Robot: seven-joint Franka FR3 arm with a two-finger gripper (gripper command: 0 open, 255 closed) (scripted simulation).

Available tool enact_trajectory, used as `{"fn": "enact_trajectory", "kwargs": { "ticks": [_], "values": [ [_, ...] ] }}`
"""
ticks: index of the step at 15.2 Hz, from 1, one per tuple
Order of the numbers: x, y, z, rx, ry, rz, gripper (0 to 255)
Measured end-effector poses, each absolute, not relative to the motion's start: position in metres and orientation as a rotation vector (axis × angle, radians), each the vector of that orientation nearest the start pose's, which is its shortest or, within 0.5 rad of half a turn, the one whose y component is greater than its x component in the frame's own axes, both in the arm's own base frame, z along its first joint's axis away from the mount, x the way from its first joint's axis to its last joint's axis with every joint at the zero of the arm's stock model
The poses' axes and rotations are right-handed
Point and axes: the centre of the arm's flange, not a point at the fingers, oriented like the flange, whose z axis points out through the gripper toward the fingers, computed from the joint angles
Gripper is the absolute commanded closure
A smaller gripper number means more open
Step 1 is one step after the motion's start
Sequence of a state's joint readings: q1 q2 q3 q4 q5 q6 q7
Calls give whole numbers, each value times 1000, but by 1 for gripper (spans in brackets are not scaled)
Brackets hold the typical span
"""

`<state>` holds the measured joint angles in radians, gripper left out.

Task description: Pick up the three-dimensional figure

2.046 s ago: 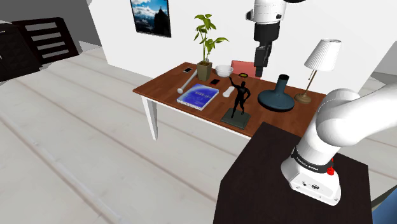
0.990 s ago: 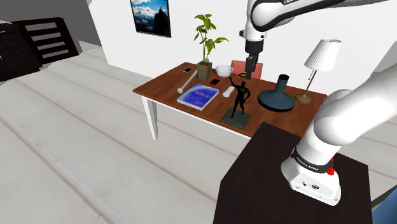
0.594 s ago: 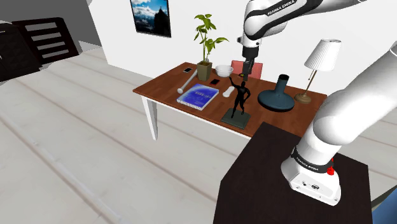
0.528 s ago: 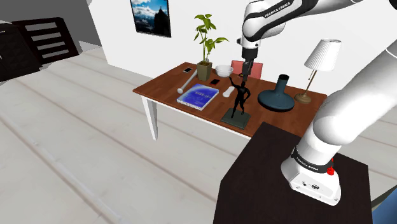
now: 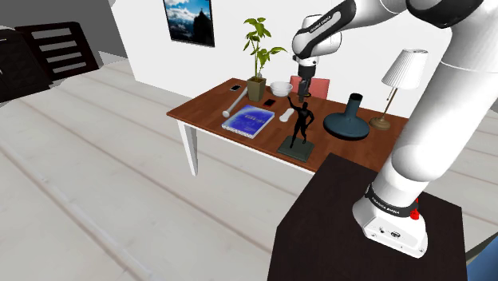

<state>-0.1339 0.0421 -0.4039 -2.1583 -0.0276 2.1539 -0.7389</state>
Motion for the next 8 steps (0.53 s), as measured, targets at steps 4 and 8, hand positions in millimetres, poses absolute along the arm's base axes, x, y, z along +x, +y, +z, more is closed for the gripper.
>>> {"fn": "enact_trajectory", "kwargs": {
  "ticks": [4,8],
  "values": [
    [487,-320,351,-3120,-353,79,0],
    [514,-353,322,-3111,-368,67,0]
  ]
}}
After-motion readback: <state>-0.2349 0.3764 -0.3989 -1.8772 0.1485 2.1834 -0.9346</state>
